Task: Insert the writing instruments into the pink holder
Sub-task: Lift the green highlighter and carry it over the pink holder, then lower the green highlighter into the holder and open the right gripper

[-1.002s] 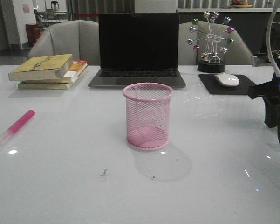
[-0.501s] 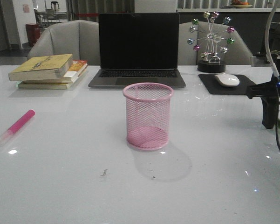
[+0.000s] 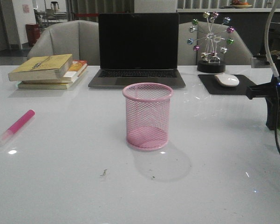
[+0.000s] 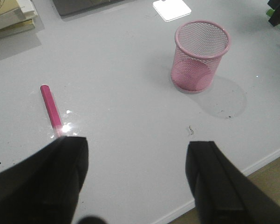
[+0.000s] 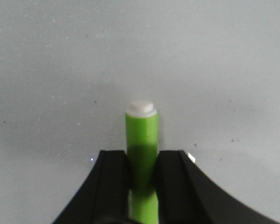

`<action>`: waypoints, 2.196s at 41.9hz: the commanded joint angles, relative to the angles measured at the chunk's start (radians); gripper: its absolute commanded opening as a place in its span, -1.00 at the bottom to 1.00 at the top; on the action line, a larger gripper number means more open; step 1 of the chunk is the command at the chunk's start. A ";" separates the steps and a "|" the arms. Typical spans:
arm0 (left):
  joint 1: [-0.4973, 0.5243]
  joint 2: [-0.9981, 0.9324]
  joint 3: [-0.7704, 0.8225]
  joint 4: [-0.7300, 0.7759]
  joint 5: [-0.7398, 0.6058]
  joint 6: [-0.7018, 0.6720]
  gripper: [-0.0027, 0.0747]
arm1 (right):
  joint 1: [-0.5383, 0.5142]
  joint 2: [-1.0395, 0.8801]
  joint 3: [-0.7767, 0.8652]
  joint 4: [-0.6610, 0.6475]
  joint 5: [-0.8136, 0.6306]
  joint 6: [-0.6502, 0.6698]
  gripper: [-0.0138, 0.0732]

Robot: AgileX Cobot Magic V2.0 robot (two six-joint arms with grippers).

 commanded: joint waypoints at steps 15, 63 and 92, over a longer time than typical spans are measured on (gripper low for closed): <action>-0.008 0.000 -0.032 -0.014 -0.077 -0.002 0.38 | 0.106 -0.365 0.057 0.049 -0.203 -0.012 -0.28; -0.008 0.000 -0.032 -0.014 -0.080 -0.002 0.38 | 0.599 -0.305 0.544 0.011 -1.567 -0.012 0.13; -0.008 0.000 -0.032 -0.014 -0.080 -0.002 0.38 | 0.595 -0.953 0.544 -0.065 -0.813 -0.012 0.41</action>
